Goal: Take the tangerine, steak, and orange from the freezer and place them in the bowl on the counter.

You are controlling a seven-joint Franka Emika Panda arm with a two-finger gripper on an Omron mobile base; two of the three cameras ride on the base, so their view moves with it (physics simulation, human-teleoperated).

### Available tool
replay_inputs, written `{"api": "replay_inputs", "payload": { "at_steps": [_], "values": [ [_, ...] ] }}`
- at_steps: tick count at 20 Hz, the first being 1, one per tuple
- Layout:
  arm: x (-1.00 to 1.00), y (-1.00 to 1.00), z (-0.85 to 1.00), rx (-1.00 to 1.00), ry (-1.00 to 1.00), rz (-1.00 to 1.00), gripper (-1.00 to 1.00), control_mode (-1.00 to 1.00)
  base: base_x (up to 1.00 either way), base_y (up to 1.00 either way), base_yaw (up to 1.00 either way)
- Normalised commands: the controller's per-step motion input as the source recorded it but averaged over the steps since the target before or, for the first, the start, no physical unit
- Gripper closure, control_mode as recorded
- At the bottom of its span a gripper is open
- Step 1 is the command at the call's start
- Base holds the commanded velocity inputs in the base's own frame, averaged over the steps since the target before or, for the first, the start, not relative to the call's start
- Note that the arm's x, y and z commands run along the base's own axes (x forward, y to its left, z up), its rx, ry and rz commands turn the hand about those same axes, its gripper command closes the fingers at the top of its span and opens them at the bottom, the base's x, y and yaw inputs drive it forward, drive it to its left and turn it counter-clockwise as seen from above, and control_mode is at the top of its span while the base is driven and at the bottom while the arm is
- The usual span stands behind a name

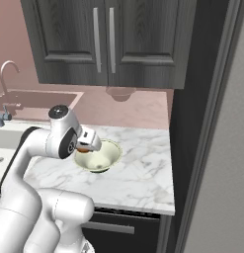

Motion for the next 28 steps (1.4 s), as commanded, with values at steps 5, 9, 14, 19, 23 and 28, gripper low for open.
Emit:
{"api": "replay_inputs", "payload": {
  "at_steps": [5,9,14,19,23,28],
  "values": [
    [0.34,-0.02,-0.55,0.0,0.0,0.0,1.0,-1.0,0.0,0.0,0.0],
    [0.18,-0.06,-0.5,0.0,0.02,0.0,1.0,-1.0,0.0,0.0,0.0],
    [0.29,-0.07,-0.29,0.0,0.02,0.0,1.0,-1.0,0.0,0.0,0.0],
    [0.31,-0.07,-0.05,0.0,0.01,0.0,1.0,-1.0,0.0,0.0,0.0],
    [0.26,0.0,-0.24,0.0,0.03,0.0,1.0,-1.0,0.0,0.0,0.0],
    [0.21,0.0,-0.33,0.0,0.02,0.0,1.0,-1.0,0.0,0.0,0.0]
  ]
}}
